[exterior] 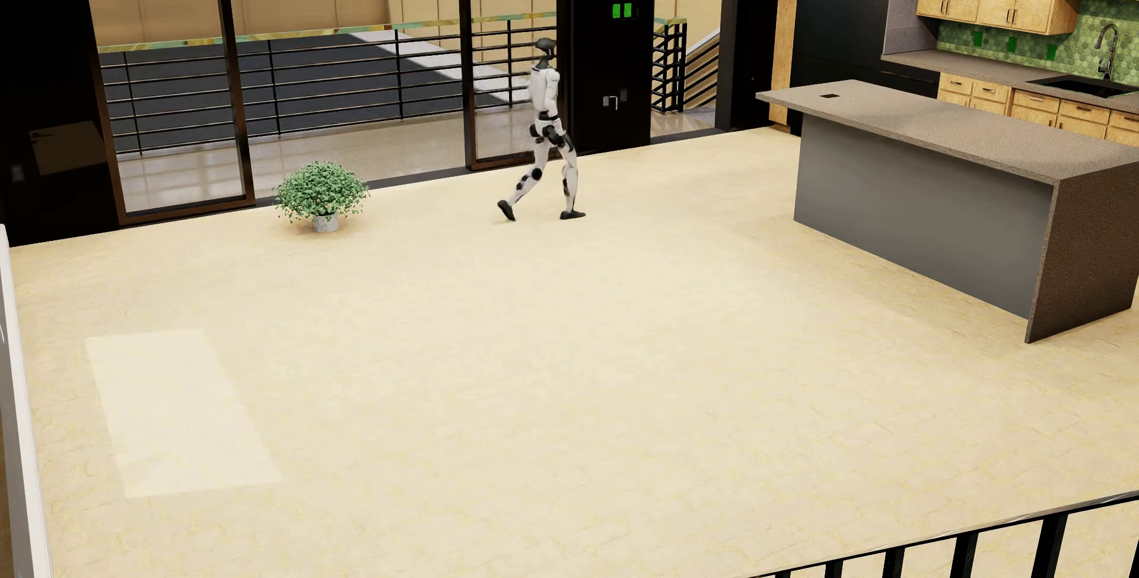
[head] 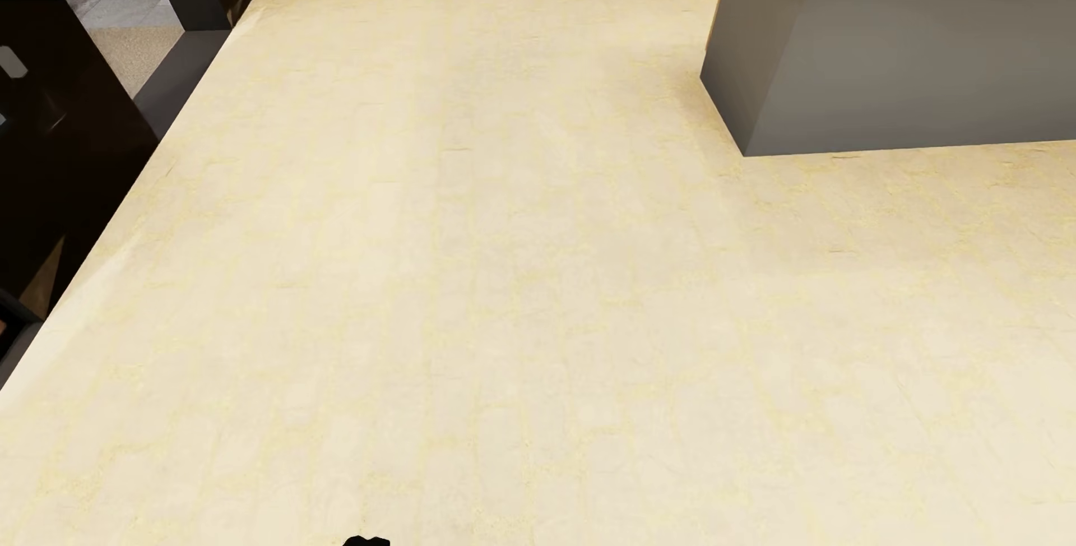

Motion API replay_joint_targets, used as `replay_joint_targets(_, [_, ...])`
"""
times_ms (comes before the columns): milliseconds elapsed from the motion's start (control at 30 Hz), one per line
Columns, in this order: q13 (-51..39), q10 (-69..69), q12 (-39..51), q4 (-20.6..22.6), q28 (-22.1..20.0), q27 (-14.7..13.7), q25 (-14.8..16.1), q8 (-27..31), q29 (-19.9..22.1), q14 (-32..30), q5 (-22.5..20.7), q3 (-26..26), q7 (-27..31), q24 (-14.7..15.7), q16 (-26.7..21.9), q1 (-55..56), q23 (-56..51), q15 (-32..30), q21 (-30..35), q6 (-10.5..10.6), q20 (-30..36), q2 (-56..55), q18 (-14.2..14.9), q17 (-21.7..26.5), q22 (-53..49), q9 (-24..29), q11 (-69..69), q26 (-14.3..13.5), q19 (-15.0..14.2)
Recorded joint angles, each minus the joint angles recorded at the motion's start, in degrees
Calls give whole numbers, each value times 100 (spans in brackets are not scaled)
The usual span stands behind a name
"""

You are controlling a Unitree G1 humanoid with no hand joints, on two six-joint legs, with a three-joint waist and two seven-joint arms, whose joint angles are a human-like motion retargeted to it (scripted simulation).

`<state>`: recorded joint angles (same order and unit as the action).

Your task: Approach the counter

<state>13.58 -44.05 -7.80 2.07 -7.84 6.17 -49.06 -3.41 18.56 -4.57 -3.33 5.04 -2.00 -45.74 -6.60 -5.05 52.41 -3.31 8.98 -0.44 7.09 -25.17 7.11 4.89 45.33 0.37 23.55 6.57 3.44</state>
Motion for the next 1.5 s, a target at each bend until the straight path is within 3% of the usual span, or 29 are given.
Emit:
replay_joint_targets(33, [-86, -922, -67, -275, 228, -49, -103, -123, -27, -657, -107, 5, -32, -201, -217, 479, 119, 186, 85, 92, 309, 164, 449, -27, 9, 16, 45, -117, 61])
replay_joint_targets(67, [-221, -1707, -153, -605, 392, -120, -199, -218, -25, -1249, -211, 0, -132, -372, -474, 966, 220, 372, 134, 183, 561, 333, 688, -51, -91, 38, 69, -286, 81])
replay_joint_targets(100, [-377, -2301, -249, -834, 446, -169, -271, -270, -20, -1269, -330, -26, -135, -409, -615, 1470, 261, 553, 219, 268, 628, 493, 699, -64, -239, 71, 107, -344, 103])
replay_joint_targets(200, [-961, -2636, -670, -1224, 113, -315, -413, -200, -8, 275, -649, -164, -200, 197, -507, 2665, 318, 1070, 396, 432, -19, 1042, 364, -75, -649, 161, 197, -19, 173])
replay_joint_targets(267, [-1346, -1643, -872, -1355, -95, -422, -314, -11, 23, 1069, -794, -290, -309, 440, -339, 3151, 166, 1367, 377, 473, -378, 1424, -20, -147, -834, 193, 214, 225, 207])
replay_joint_targets(333, [-1636, -99, -904, -1444, -43, -593, -246, 192, 71, 1238, -870, -395, -553, 407, -287, 3412, -106, 1587, 483, 481, -385, 1786, -252, -127, -811, 194, 138, 284, 221])
replay_joint_targets(400, [-1826, 1668, -860, -1315, 196, -722, -152, 367, 95, 984, -903, -459, -721, 180, -304, 3462, -375, 1700, 618, 473, -227, 2198, -163, -119, -664, 167, -111, 267, 223])
replay_joint_targets(500, [-1971, 3263, -861, -1106, 311, -772, -21, 584, 125, 915, -923, -497, -680, 5, -234, 3413, -559, 1875, 816, 441, -311, 2760, 473, -168, -630, 117, -287, 235, 197])
replay_joint_targets(567, [-1917, 2955, -853, -1027, 276, -704, 21, 694, 139, 404, -836, -530, -709, 8, -106, 3374, -510, 1860, 890, 410, -419, 3116, -21, -176, -605, 67, -256, 245, 150])
replay_joint_targets(633, [-1738, 2556, -812, -934, 277, -552, 39, 751, 107, -174, -658, -571, -832, -48, 13, 3213, -295, 1569, 896, 320, -484, 3379, -379, -164, -488, -11, -49, 304, 134])
replay_joint_targets(667, [-1617, 2414, -776, -825, 283, -425, 36, 751, 40, -89, -531, -587, -892, -69, 81, 3110, -129, 1229, 872, 247, -519, 3402, -539, -144, -410, -49, 200, 337, 124])
replay_joint_targets(767, [-1328, 2355, -599, -439, 254, -136, -125, 655, -547, 408, 8, -649, -1230, -84, 290, 2598, 309, -222, 1024, -1, -604, 2783, -787, 61, -269, -95, 1916, 347, -298])
replay_joint_targets(833, [-1272, 2291, -498, -177, 212, -244, -380, 398, -940, 727, 676, -688, -1541, -76, 367, 2325, 341, -1262, 1326, -178, -572, 1930, -914, 416, -290, -72, 3506, 226, -1125])
replay_joint_targets(867, [-1209, 2258, -468, -25, 126, -293, -395, 353, -1002, 883, 971, -678, -1656, -84, 366, 2191, 264, -1464, 1355, -274, -559, 1500, -947, 584, -234, -54, 4147, 81, -1352])
replay_joint_targets(967, [-803, 2176, -90, 366, -24, -70, 139, 503, -717, 1287, 1044, -601, -1764, -190, 421, 1751, -174, 54, 676, -464, -590, 440, -1023, 723, 8, 6, 4727, 52, -1105])
replay_joint_targets(1033, [-585, 2161, 109, 524, -53, 105, 526, 464, -460, 1494, 1119, -490, -1639, -256, 451, 1480, -434, 1042, 211, -507, -566, 3, -1045, 625, -9, 31, 3935, 5, -931])
replay_joint_targets(1100, [-477, 2320, 225, 627, -19, 139, 546, 499, -396, 1572, 1025, -342, -1416, -259, 370, 1205, -545, 1337, 139, -514, -367, -188, -1033, 588, -200, 26, 2357, -176, -550])
replay_joint_targets(1133, [-440, 2477, 269, 660, 18, 132, 492, 737, -409, 1550, 830, -267, -1270, -248, 305, 1051, -550, 1215, 159, -501, -245, -179, -1019, 559, -294, 14, 1370, -258, -584])
replay_joint_targets(1167, [-398, 2612, 310, 687, 64, 123, 444, 1343, -417, 1522, 492, -188, -1098, -226, 252, 900, -537, 646, 166, -477, -130, -100, -1004, 520, -360, 6, 481, -307, -630])
replay_joint_targets(1200, [-348, 2644, 345, 727, 95, 121, 402, 1900, -418, 1537, 263, -129, -939, -202, 231, 773, -511, -61, 160, -454, -34, 23, -989, 491, -385, 9, -35, -314, -728])
replay_joint_targets(1233, [-303, 2604, 375, 759, 99, 127, 358, 2043, -424, 1571, 226, -102, -803, -183, 232, 666, -471, -121, 161, -442, 32, 97, -962, 461, -375, 22, 22, -280, -652])
replay_joint_targets(1333, [-242, 2566, 444, 742, -6, 200, 234, 1558, -585, 1377, 447, -89, -373, -129, 311, 377, -264, 155, 168, -380, 29, 511, -693, 288, -166, -2, -61, -26, -425])
replay_joint_targets(1400, [-355, 2512, 378, 646, -13, 193, 127, 1248, -962, 1117, 502, -119, -99, -87, 361, 324, -114, 111, 286, -311, -39, 804, -430, 217, -31, -63, -390, 100, -315])
replay_joint_targets(1500, [-743, 2357, 113, 496, 115, 24, -192, 995, -1281, 907, 440, -120, 180, -109, 261, 288, -182, 206, 566, -229, 112, 1080, -91, 283, 15, -97, -579, -35, -209])
